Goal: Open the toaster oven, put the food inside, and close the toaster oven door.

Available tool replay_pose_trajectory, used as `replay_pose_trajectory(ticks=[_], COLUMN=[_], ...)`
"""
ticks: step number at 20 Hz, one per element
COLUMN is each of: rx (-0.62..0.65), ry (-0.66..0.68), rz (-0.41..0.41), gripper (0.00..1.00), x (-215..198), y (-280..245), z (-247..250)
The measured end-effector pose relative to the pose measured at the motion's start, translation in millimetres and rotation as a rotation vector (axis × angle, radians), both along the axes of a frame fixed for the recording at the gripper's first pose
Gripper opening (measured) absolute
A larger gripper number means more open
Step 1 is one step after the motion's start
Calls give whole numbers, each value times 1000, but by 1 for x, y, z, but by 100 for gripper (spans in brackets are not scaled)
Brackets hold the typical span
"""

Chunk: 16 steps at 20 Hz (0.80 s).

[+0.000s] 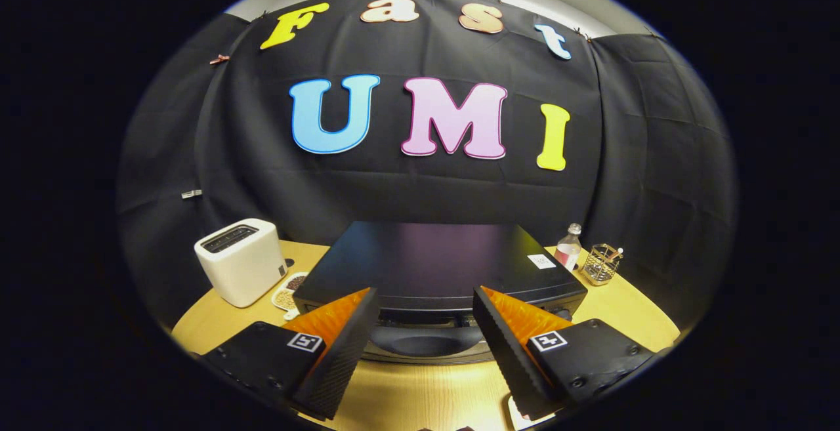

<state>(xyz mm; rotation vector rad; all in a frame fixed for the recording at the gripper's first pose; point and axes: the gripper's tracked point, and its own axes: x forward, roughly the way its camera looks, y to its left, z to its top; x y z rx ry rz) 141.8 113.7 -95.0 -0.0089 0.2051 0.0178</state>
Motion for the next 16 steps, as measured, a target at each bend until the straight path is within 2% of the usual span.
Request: replay_pose_trajectory(ticks=[5, 7, 9, 16], rx=[40, 5, 29, 61], ry=[119, 98, 113, 146], rz=[-17, 2, 12, 70], gripper=[98, 99, 99, 99], x=[11, 11, 12, -34], y=[4, 7, 5, 2], z=[-39, -36, -37, -55])
